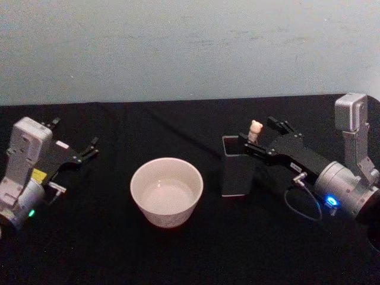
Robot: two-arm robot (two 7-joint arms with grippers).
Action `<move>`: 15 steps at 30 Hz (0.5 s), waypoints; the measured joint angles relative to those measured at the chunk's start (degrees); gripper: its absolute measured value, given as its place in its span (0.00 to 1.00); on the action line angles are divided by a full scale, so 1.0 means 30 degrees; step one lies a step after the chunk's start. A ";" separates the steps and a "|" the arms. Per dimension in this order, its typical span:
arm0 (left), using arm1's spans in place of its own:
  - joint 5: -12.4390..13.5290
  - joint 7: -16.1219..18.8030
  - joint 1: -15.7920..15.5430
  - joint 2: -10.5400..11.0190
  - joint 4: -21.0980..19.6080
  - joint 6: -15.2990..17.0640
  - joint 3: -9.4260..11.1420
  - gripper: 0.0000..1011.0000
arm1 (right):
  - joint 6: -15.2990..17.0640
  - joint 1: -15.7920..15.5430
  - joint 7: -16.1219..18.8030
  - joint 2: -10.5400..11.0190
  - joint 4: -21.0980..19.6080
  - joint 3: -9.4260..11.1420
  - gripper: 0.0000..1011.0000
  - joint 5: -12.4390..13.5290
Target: Pick up the stirring spoon with one hand, stir inside the cup, then place it back in its original position.
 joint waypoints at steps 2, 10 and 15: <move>-0.0001 0.0000 0.0002 0.0001 0.0001 0.0000 0.0000 0.99 | -0.0003 0.0000 -0.0002 0.0003 0.0000 -0.0005 0.99 0.0000; 0.0000 0.0000 0.0001 0.0000 0.0001 0.0000 -0.0001 0.99 | -0.0013 0.0000 -0.0010 0.0007 -0.0012 -0.0021 0.92 0.0000; 0.0000 0.0001 0.0001 0.0000 0.0001 0.0000 -0.0001 0.99 | -0.0020 0.0000 -0.0015 0.0008 -0.0020 -0.0022 0.77 0.0000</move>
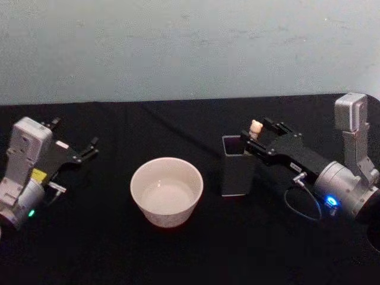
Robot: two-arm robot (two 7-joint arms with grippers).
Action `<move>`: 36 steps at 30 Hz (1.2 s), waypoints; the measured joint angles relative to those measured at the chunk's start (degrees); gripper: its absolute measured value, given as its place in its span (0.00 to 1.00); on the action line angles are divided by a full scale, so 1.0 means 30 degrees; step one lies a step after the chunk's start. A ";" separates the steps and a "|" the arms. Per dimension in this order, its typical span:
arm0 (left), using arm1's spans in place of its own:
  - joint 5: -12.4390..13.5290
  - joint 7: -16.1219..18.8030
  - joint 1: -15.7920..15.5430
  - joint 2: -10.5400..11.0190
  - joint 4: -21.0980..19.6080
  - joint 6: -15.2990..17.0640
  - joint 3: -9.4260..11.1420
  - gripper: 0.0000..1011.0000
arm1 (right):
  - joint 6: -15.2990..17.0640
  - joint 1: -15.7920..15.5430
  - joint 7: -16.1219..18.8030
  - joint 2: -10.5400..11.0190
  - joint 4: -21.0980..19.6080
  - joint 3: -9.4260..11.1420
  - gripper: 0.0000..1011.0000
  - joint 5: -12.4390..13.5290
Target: Pick up the stirring spoon with one hand, stir inside the cup, then place it back in its original position.
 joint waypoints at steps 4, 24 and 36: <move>0.0000 -0.0001 0.0001 0.0000 0.0000 0.0000 0.0000 0.99 | -0.0009 0.0000 -0.0008 0.0000 0.0000 0.0001 0.67 0.0000; -0.0001 -0.0001 0.0000 0.0000 0.0000 0.0000 0.0001 0.99 | -0.0013 0.0000 -0.0011 -0.0001 -0.0001 0.0003 0.21 0.0004; 0.0000 -0.0001 0.0000 0.0000 0.0000 0.0000 0.0001 0.99 | -0.0004 -0.0001 -0.0011 -0.0004 0.0000 0.0008 0.21 -0.0001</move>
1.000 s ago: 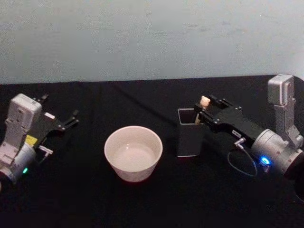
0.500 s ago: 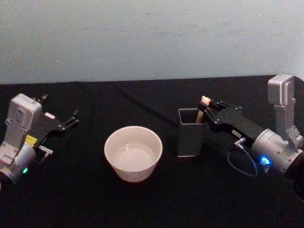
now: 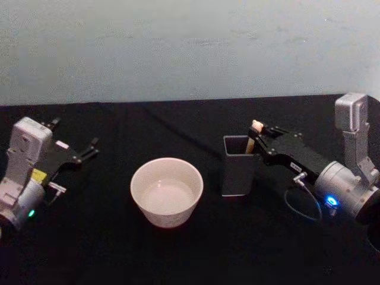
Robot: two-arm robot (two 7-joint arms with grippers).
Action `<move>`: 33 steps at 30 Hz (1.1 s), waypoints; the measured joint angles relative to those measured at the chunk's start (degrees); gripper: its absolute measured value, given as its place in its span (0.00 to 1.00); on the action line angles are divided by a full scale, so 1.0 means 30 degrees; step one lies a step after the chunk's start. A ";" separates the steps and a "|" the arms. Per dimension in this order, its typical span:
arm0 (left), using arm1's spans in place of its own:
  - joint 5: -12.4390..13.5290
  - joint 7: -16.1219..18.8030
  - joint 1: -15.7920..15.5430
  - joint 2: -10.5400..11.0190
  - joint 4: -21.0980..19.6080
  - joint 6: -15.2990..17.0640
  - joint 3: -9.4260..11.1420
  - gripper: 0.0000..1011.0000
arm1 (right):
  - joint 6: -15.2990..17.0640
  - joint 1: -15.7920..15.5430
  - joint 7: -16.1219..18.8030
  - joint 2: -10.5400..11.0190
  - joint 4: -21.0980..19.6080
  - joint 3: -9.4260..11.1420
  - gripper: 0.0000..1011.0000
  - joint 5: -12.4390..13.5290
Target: Pick up the stirring spoon with one hand, stir inside the cup, then place it back in its original position.
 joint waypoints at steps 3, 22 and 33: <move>-0.0001 0.0000 0.0000 0.0001 0.0000 0.0001 0.0000 0.99 | 0.0071 -0.0041 0.0050 -0.0028 -0.0072 0.0097 0.21 0.0028; 0.0000 0.0000 0.0000 0.0000 0.0000 0.0000 0.0000 0.99 | 0.0438 -0.0639 0.0221 0.0316 -0.2457 0.1240 0.21 0.1789; 0.0000 0.0001 0.0001 0.0000 0.0000 0.0000 0.0000 0.99 | -0.0139 -0.0244 0.0078 0.0269 -0.3433 0.1681 0.21 0.2533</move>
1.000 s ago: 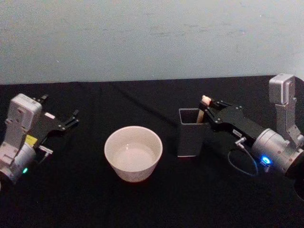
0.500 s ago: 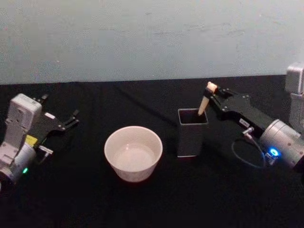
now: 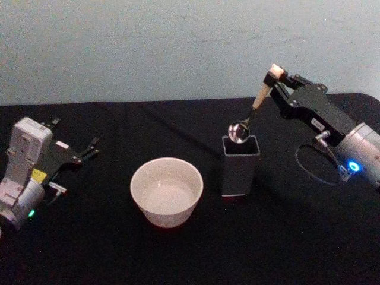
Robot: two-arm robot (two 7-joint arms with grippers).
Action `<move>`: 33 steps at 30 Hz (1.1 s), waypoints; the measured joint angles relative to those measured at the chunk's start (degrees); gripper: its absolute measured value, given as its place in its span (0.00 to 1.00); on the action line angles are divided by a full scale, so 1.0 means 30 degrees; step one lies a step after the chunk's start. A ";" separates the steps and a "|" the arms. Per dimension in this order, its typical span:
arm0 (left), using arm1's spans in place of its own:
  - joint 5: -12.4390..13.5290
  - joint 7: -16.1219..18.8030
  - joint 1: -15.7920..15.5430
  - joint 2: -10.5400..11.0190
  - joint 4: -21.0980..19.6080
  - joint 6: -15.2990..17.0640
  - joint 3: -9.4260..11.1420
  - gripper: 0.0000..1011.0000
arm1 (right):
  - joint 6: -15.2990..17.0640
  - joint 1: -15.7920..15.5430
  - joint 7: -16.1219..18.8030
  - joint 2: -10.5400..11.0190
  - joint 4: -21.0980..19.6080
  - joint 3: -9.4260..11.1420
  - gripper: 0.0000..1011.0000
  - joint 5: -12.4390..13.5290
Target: Pick up the stirring spoon with one hand, stir inside the cup, then place it back in its original position.
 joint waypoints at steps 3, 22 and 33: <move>0.0000 -0.0001 0.0000 0.0000 0.0000 0.0000 0.0000 0.99 | -0.0081 0.0245 -0.0033 -0.0184 -0.0024 -0.0044 0.21 0.0182; 0.0000 -0.0001 -0.0001 0.0000 -0.0001 0.0000 0.0000 0.99 | 0.0038 0.1676 0.0875 -0.1035 0.1082 -0.2538 0.21 0.0195; 0.0000 -0.0001 0.0000 0.0000 -0.0001 0.0000 0.0000 0.99 | -0.0235 0.2021 0.1623 -0.0809 0.1607 -0.4422 0.21 -0.1617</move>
